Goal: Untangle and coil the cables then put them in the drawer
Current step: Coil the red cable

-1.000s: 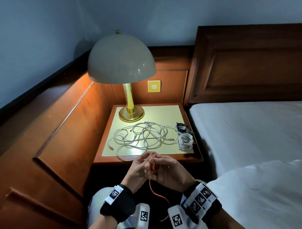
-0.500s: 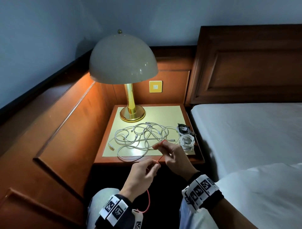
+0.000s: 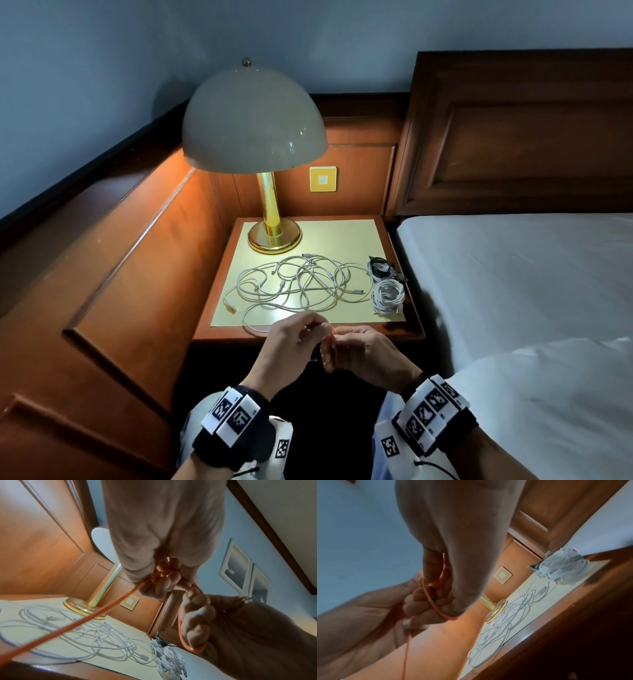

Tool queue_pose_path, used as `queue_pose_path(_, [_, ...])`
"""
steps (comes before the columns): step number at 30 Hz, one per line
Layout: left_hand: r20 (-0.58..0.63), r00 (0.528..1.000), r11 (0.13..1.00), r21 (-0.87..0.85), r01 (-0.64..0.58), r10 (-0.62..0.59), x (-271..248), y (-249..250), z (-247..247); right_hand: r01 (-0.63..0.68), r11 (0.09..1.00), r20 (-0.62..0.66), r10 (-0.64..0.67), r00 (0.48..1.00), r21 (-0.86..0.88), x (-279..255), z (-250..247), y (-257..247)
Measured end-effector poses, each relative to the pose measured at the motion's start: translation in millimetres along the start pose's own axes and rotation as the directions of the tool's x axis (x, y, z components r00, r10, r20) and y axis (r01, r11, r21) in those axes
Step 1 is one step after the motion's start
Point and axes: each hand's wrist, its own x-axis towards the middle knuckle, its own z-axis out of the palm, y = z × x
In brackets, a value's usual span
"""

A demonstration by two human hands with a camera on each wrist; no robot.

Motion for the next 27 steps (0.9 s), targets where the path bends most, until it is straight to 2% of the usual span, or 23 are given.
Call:
queue_pose_path(2, [0.082,0.995,0.968,-0.239,0.076,-0.058,0.3,8.3,-0.6,-0.024,0.997,0.024,0.022,0.999,0.079,-1.2,2.6,1.2])
queue_pose_path(4, [0.123,0.988,0.924,-0.357,0.136,-0.098,1.6,10.9,-0.4,-0.039,0.992,0.025,0.036,0.999,0.123,-2.9,4.8,0.9])
queue_pose_path(6, [0.119,0.986,0.918,-0.366,0.153,-0.117,2.6,8.4,0.1,-0.050,0.991,0.029,0.046,0.998,0.127,-4.4,8.8,0.4])
queue_pose_path(9, [0.035,0.989,0.968,-0.204,0.145,-0.140,7.6,-7.6,-1.5,-0.050,0.985,0.017,0.048,0.999,0.166,-4.5,16.4,4.5])
queue_pose_path(11, [0.021,0.984,0.950,-0.261,0.174,-0.175,6.5,-13.5,-2.1,-0.003,0.985,-0.021,0.007,1.000,0.171,-4.1,17.3,9.2])
queue_pose_path(14, [0.026,0.979,0.916,-0.348,0.198,-0.202,2.3,-13.9,-2.5,0.002,0.998,-0.046,0.000,0.999,0.056,-4.1,13.3,11.1])
queue_pose_path(16, [0.008,0.981,0.923,-0.337,0.184,-0.192,2.0,-15.9,-5.3,0.000,0.997,-0.088,-0.006,0.996,-0.077,-4.3,8.8,11.2])
queue_pose_path(18, [-0.040,0.985,0.938,-0.312,0.148,-0.169,4.3,-16.9,-10.9,0.003,0.977,-0.129,-0.031,0.991,-0.213,-3.9,4.5,13.9])
queue_pose_path(21, [-0.144,0.968,0.910,-0.392,0.134,-0.205,9.5,-18.0,-21.1,-0.050,0.923,-0.191,-0.026,0.981,-0.382,-4.7,-0.7,21.4])
queue_pose_path(24, [-0.207,0.955,0.915,-0.385,0.121,-0.213,11.6,-21.4,-30.4,-0.116,0.892,-0.263,-0.004,0.965,-0.438,-9.3,-4.7,26.1])
queue_pose_path(27, [-0.122,0.966,0.918,-0.359,0.169,-0.226,6.1,-23.8,-33.1,-0.078,0.903,-0.356,-0.086,0.931,-0.422,-12.3,-7.7,24.8])
